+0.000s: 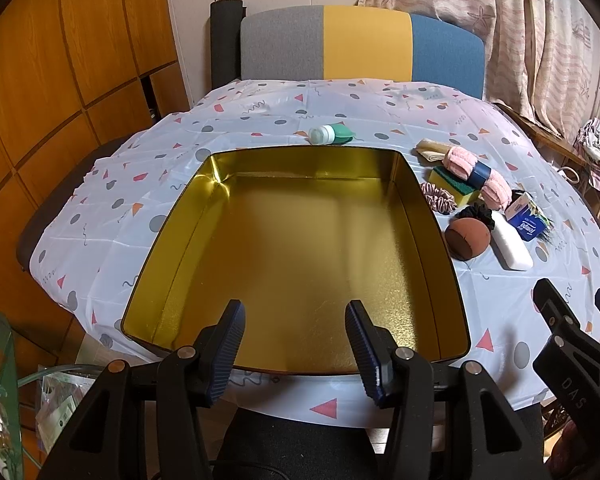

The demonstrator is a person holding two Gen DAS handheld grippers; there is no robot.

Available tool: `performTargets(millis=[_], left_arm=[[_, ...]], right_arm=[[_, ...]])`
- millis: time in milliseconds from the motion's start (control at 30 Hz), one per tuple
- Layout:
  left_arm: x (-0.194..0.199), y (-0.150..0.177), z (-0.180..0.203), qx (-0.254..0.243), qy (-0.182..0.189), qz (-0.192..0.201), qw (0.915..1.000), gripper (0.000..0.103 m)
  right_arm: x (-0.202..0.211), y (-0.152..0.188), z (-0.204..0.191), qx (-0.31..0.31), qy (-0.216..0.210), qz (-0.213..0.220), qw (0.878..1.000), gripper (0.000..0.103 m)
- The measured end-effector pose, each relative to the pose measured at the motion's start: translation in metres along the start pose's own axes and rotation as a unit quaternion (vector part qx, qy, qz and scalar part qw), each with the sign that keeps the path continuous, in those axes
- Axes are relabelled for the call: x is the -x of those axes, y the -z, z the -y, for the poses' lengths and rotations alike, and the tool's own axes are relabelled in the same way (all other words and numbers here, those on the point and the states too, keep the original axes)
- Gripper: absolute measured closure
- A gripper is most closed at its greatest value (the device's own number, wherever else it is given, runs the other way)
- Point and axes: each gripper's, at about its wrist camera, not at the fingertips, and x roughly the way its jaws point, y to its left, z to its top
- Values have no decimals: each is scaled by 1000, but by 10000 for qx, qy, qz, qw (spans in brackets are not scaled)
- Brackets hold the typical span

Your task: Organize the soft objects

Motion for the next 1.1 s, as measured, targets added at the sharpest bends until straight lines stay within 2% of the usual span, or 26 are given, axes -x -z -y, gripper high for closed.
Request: performTargets(millis=[500, 700, 933, 1100], left_arm=[[-3, 0, 3, -50, -16, -57, 10000, 50], [-5, -1, 6, -87, 15, -84, 9999, 50], [-11, -4, 13, -21, 700, -383, 9968, 50], [-13, -10, 35, -149, 1455, -553, 9877, 50]], right_arm=[[-2, -2, 0, 165, 28, 73, 9998, 0], [-8, -10, 17, 125, 44, 43, 9999, 0], [-17, -20, 44, 308, 319, 151, 9989, 0], [-33, -23, 83, -173, 489, -116, 9986, 0]])
